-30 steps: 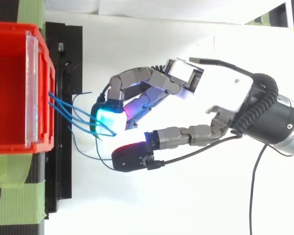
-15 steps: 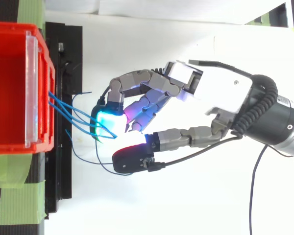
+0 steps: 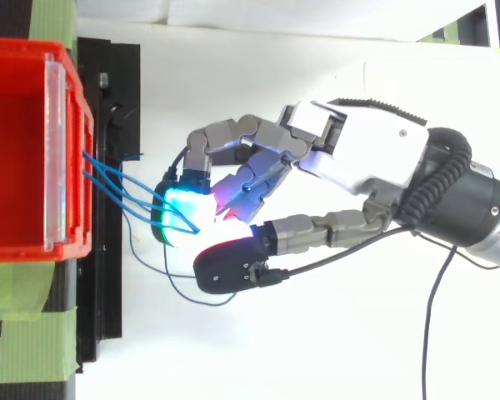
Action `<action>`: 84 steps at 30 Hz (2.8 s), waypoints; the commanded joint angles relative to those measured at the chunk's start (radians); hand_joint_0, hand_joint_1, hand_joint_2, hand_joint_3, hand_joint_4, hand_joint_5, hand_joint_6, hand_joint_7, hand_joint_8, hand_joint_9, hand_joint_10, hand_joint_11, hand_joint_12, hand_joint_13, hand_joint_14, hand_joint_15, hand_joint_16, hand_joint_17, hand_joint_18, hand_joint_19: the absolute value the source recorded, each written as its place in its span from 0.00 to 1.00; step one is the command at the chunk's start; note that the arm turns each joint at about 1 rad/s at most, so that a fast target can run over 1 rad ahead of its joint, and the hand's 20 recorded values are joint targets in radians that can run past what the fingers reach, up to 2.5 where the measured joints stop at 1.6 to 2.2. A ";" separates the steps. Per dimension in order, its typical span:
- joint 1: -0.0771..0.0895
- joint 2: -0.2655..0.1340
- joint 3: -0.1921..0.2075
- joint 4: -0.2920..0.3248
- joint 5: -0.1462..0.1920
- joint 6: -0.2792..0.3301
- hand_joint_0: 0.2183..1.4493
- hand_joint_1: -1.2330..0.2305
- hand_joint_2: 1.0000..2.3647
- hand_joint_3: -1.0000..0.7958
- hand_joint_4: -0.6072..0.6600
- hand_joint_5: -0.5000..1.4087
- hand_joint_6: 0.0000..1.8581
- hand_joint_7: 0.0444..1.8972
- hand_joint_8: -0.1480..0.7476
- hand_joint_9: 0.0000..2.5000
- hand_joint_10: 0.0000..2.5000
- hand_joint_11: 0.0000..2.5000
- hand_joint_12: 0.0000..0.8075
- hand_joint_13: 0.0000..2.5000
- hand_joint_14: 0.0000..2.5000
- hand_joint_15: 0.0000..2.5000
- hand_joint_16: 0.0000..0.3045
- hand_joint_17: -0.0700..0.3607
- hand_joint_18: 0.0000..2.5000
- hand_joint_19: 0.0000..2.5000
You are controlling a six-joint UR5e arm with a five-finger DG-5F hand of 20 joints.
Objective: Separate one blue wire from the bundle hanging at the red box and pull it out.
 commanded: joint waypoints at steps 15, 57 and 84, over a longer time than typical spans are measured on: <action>0.001 0.000 0.000 -0.017 0.004 0.323 0.33 0.35 0.02 0.53 0.57 0.17 0.42 0.60 0.60 0.36 0.00 0.13 0.51 0.64 0.01 0.22 0.08 0.29 0.19 0.06; 0.002 0.000 -0.001 -0.066 0.006 0.321 0.33 0.36 0.02 0.50 0.58 0.16 0.43 0.58 0.53 0.30 0.01 0.29 0.38 0.46 0.81 0.46 0.13 0.37 0.43 0.52; -0.012 0.021 0.000 -0.172 0.141 0.146 0.34 0.36 0.02 0.50 0.58 0.16 0.43 0.58 0.54 0.35 0.01 0.35 0.39 0.45 0.87 0.46 0.13 0.37 0.46 0.57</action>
